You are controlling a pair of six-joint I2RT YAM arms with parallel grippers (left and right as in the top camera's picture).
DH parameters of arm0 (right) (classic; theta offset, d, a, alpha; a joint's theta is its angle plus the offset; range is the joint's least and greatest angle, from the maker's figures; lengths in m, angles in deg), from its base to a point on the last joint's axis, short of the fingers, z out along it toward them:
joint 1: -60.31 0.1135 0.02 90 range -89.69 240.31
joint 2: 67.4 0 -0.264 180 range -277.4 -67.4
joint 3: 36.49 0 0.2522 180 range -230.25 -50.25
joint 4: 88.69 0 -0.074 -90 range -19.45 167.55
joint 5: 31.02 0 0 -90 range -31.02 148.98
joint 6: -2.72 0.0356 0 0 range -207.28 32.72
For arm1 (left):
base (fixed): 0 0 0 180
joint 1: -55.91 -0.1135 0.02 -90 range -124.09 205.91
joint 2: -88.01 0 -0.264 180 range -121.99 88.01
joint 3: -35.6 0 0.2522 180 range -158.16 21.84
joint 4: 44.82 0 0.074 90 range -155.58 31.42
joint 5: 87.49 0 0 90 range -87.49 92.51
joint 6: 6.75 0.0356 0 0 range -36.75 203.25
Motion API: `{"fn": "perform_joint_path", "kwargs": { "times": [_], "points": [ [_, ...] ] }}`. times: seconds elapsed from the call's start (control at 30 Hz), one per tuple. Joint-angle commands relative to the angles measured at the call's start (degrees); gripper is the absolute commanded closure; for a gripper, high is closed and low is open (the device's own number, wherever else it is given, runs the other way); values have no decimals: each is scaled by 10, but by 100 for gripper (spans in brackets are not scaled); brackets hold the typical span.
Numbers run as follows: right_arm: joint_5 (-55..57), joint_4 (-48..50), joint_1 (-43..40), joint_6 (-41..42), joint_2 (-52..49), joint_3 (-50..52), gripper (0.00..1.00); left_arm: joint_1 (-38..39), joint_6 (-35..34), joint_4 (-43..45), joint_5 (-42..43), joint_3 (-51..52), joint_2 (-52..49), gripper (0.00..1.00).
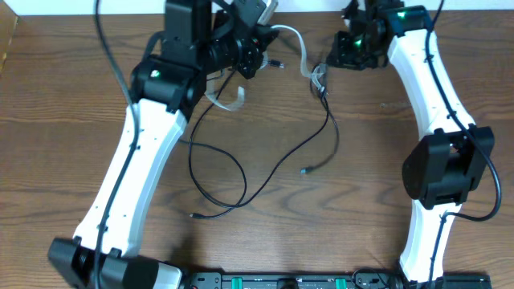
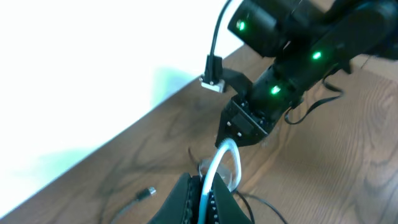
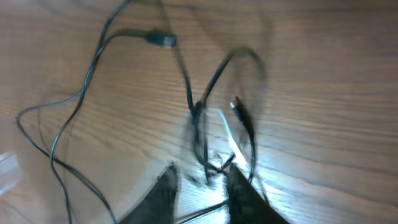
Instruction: Untangle cables
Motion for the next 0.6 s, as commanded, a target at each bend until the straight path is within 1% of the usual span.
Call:
{"fn": "perform_joint_path", "kwargs": {
  "times": [0.0, 0.1, 0.13, 0.17, 0.2, 0.23, 0.27, 0.3, 0.4, 0.5, 0.57],
  "points": [
    [12, -1, -10, 14, -10, -3, 73, -3, -33, -3, -15, -5, 3, 93],
    [22, -2, -11, 14, -10, -3, 66, -3, -61, 16, -15, -5, 4, 93],
    [22, -2, -11, 13, -10, -3, 62, -3, -73, 27, -15, -5, 4, 93],
    [22, -2, -11, 6, -10, -3, 55, -3, -97, 53, -15, -5, 5, 93],
    [22, -1, -11, 2, -10, -3, 51, -3, -113, 71, -15, -6, 7, 93],
    [21, 1, -11, -12, -10, -3, 45, -4, -134, 99, -15, -9, 10, 93],
    [21, 2, -11, -19, -10, -3, 43, -5, -149, 115, -15, -12, 12, 93],
    [20, 3, -11, -30, -10, -3, 38, -7, -170, 136, -15, -18, 17, 93],
    [19, 5, -11, -56, -10, -3, 31, -7, -211, 188, -14, -35, 37, 93],
    [-5, 14, -12, -83, -10, -3, 31, -7, -221, 224, 1, -46, 55, 93],
    [-44, 25, -12, -110, -10, -3, 31, -7, -226, 240, 2, -46, 65, 93]
  ]
}}
